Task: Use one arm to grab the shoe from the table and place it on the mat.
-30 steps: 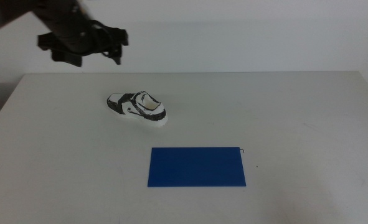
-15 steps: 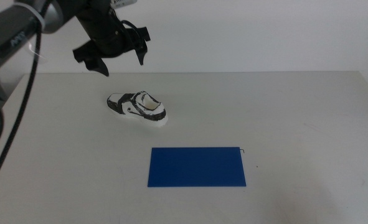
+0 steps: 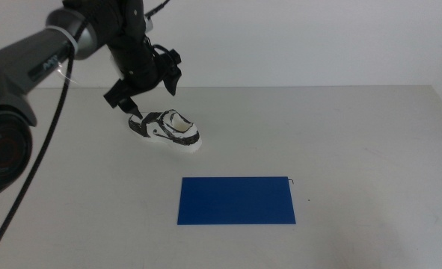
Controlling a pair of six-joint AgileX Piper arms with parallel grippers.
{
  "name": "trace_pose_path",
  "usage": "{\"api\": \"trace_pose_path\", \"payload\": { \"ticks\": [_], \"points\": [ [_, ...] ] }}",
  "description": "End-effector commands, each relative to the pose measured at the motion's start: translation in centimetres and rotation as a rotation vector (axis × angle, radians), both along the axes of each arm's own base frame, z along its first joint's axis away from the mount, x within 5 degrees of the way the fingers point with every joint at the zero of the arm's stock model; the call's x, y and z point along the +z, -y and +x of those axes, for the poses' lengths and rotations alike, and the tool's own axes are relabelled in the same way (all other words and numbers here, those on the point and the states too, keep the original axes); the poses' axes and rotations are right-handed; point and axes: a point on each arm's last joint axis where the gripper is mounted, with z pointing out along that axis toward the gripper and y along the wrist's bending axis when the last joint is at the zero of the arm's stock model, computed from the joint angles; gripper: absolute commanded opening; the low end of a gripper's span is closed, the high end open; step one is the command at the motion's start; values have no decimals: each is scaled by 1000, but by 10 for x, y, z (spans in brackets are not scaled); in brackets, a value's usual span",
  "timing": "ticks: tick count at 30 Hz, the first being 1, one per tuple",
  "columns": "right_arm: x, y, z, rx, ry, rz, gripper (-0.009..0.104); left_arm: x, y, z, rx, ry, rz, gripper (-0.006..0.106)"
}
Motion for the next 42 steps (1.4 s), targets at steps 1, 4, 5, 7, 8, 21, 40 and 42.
{"api": "trace_pose_path", "payload": {
  "ticks": [1, 4, 5, 7, 8, 21, 40, 42],
  "points": [
    [12, 1, -2, -7, 109, -25, 66, 32, 2, -2, 26, 93, -39, 91],
    [12, 1, -2, -7, 109, -25, 66, 19, 4, 1, 29, 66, -45, 91],
    [12, 1, -2, -7, 109, -25, 66, 16, 4, 2, 29, 59, -43, 91],
    [12, 1, -2, -7, 109, -25, 66, 7, 6, 4, 31, 37, -48, 91],
    [12, 1, -2, -7, 109, -25, 66, 4, 6, 5, 31, 29, -48, 91],
    [12, 1, -2, -7, 109, -25, 66, -21, 12, 17, 48, 37, -86, 91],
    [12, 1, -2, -7, 109, -25, 66, -3, 14, 12, 32, 43, -65, 14],
    [12, 1, -2, -7, 109, -25, 66, 3, 13, 8, 32, 31, -59, 13]
  ]
}}
